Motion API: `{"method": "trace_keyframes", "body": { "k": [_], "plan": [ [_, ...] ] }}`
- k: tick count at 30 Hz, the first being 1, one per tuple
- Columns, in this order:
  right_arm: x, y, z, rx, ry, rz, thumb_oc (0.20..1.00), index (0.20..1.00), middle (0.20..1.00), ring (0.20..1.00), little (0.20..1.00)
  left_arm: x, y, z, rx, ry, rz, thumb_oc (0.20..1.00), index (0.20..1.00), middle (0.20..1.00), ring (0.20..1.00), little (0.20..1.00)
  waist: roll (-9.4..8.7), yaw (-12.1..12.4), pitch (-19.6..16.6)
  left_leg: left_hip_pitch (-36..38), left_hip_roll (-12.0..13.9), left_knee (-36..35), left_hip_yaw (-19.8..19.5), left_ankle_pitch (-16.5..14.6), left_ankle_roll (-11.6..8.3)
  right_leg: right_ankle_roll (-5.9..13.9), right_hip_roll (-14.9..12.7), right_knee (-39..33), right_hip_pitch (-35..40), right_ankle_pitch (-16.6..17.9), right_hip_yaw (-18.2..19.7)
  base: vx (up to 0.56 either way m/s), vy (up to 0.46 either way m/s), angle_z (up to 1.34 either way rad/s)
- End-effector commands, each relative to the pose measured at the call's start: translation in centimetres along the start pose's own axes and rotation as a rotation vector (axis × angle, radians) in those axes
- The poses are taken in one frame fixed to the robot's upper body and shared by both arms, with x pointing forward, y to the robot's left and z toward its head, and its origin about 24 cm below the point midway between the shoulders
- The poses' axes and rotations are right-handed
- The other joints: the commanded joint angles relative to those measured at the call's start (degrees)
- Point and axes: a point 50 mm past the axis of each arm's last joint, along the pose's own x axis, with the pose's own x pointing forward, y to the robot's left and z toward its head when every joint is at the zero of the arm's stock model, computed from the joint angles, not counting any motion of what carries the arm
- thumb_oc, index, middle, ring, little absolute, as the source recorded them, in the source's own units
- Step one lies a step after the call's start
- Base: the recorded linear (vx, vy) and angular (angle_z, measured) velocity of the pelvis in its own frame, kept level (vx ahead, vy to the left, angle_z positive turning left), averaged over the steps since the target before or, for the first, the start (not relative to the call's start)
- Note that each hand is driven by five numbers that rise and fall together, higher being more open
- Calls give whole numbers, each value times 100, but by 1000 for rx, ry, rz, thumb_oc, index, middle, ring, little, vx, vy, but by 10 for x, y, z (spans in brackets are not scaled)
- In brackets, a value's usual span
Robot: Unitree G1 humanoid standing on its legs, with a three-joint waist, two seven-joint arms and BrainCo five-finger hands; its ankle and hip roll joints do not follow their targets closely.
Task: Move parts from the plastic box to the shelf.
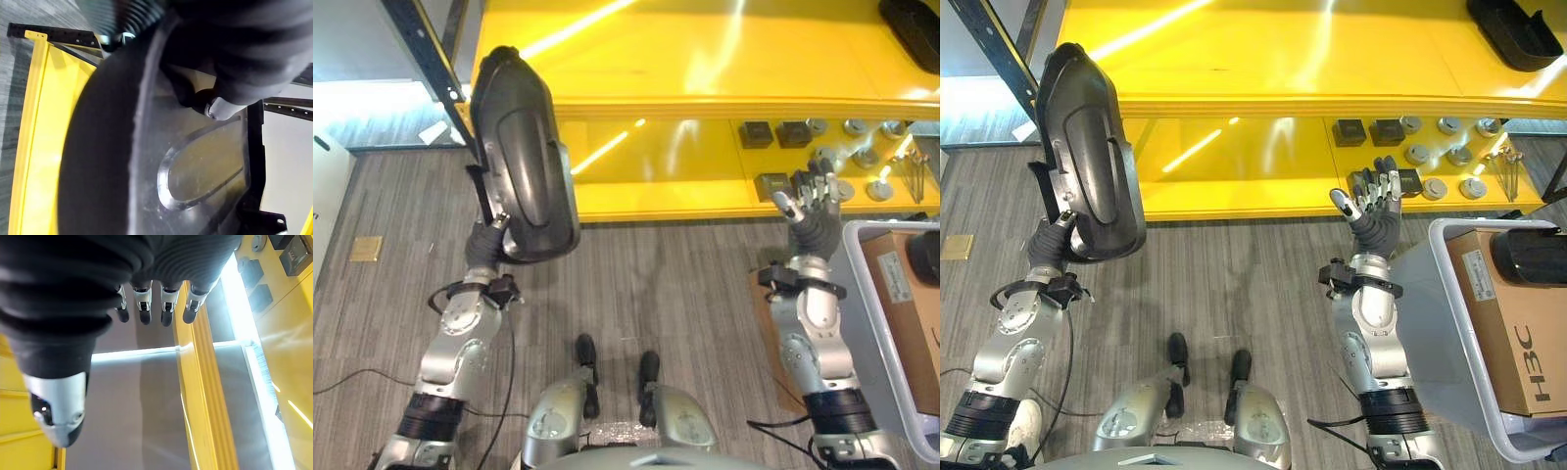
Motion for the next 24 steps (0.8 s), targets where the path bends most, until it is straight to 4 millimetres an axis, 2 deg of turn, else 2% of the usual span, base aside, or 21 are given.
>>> {"method": "trace_keyframes", "body": {
  "k": [1,4,9,11,14,17,19,20,23,24],
  "plan": [
    [13,-3,23,41,-110,101,1000,1000,1000,1000,1000,1,5,53,40,-359,18,200,200,200,200,200,-125,60,-323,-483,386,262,-508,-89,-551,27,241,-230,517,-449,-161,0,0,0],
    [12,-10,18,12,-70,76,1000,1000,1000,1000,1000,0,6,49,51,-328,6,200,200,200,200,200,-107,38,-398,-538,459,266,-444,30,-603,-53,302,-214,620,-481,-234,14,-48,4],
    [5,-18,4,4,41,24,1000,1000,1000,1000,1000,-2,12,41,48,-282,29,200,200,200,200,200,-70,-8,-537,-544,522,372,-396,54,-628,-106,289,-141,717,-539,-258,131,55,9],
    [-3,-23,-8,-36,144,-7,1000,1000,1000,1000,1000,-4,18,39,35,-267,58,200,200,200,200,200,-45,-50,-635,-442,505,417,-394,-28,-605,-92,221,-93,757,-584,-267,262,169,-1],
    [-6,-26,-14,-59,194,-39,1000,1000,1000,1000,1000,-4,20,40,30,-260,62,200,200,200,200,200,-47,-39,-695,-318,430,472,-478,-161,-554,-59,141,-60,768,-594,-254,193,164,-3],
    [-3,-22,-18,-58,221,-78,1000,1000,1000,1000,1000,-2,15,45,46,-265,33,200,200,200,200,200,-47,59,-753,-152,224,642,-658,-483,-382,56,-96,295,708,-701,-225,227,236,-2],
    [0,-17,-15,-33,195,-68,1000,1000,1000,1000,1000,0,12,47,54,-264,14,200,200,200,200,200,-46,97,-764,-144,159,707,-670,-562,-313,111,-188,537,680,-802,-220,196,209,0],
    [0,-14,-14,3,185,-91,1000,1000,1000,1000,1000,2,9,48,76,-266,-19,200,200,200,200,200,-24,135,-759,-100,73,765,-640,-658,-174,202,-348,1050,574,-858,-254,222,212,4],
    [-2,-12,-13,35,171,-124,1000,1000,1000,1000,1000,3,6,50,99,-269,-54,200,200,200,200,200,10,121,-745,57,-38,835,-594,-836,26,368,-568,1996,207,-581,-246,213,185,7],
    [-2,-12,-13,38,174,-125,1000,1000,1000,1000,1000,3,6,50,99,-269,-57,200,200,200,200,200,6,124,-745,63,-47,854,-578,-855,39,377,-597,2074,162,-572,-237,197,118,8]
  ]
}}
